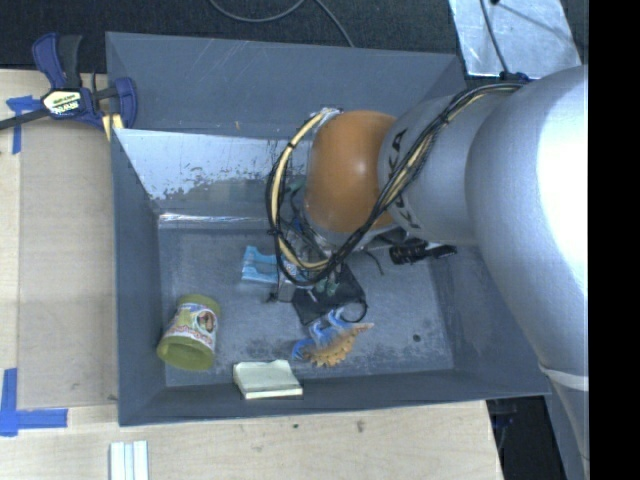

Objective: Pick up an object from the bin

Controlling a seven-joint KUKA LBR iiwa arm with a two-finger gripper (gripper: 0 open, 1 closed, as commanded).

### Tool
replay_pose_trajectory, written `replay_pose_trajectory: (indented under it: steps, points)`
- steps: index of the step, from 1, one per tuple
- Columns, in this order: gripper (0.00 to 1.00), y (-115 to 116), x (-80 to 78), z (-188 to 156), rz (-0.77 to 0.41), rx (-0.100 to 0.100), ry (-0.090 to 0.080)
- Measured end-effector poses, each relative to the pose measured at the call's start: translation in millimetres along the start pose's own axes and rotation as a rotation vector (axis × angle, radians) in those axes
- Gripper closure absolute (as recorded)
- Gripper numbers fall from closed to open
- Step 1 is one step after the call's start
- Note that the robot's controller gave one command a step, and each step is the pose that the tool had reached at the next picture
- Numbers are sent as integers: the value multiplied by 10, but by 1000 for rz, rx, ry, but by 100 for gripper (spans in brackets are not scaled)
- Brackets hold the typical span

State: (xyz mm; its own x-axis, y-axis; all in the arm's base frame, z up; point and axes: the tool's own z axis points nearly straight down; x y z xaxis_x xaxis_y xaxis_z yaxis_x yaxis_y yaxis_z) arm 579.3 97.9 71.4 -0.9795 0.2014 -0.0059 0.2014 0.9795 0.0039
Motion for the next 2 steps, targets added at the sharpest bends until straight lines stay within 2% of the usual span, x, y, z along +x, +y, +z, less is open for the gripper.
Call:
replay_pose_trajectory:
  steps: [2]
  points:
    - [100,0,0,0,1,0,0]
